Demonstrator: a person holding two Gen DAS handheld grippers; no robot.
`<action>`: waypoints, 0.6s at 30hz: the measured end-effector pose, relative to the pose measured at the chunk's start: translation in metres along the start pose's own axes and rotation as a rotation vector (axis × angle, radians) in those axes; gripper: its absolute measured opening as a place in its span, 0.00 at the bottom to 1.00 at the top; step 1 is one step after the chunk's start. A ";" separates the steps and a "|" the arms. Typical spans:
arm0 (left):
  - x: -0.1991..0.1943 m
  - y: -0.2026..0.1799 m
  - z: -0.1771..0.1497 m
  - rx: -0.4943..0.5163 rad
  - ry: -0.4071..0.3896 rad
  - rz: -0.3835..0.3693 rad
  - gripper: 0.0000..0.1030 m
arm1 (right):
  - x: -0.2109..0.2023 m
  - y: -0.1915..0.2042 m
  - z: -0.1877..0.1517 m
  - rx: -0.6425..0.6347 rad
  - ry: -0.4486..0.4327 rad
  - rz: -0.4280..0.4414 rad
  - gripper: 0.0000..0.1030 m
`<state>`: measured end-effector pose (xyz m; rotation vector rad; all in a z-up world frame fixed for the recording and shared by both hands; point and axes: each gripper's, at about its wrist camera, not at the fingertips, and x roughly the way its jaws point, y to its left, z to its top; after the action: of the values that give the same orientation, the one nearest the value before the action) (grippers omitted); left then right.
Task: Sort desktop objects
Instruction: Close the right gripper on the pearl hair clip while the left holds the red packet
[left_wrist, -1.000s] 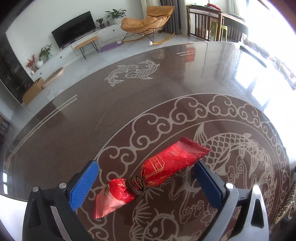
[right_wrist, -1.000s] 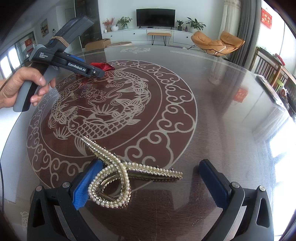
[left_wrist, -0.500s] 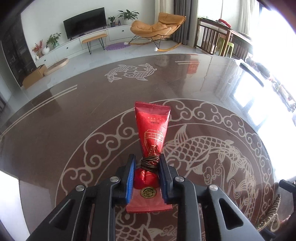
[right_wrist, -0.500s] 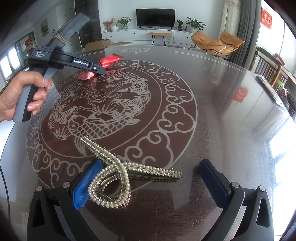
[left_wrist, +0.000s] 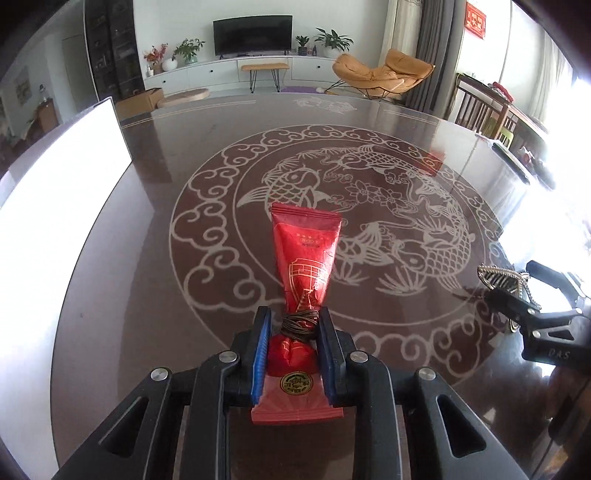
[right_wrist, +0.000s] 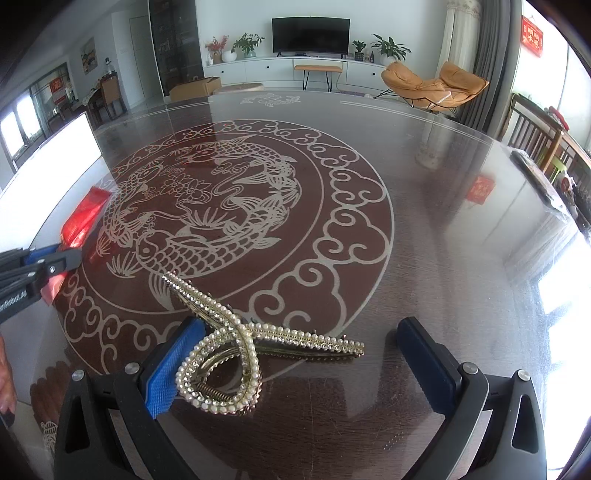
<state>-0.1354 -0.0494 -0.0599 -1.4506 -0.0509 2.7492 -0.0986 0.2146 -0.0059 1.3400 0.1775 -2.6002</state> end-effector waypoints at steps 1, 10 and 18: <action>-0.002 0.002 -0.005 -0.002 -0.003 -0.002 0.24 | 0.000 0.000 0.000 0.000 0.000 0.000 1.00; -0.011 0.006 -0.024 0.043 -0.029 -0.012 0.24 | -0.011 -0.016 0.001 -0.037 0.071 0.180 1.00; -0.024 0.029 -0.044 -0.025 -0.038 -0.034 0.23 | -0.004 -0.008 0.021 0.097 0.236 0.333 1.00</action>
<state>-0.0859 -0.0784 -0.0667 -1.3890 -0.1100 2.7588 -0.1150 0.2182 0.0093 1.5578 -0.1285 -2.2000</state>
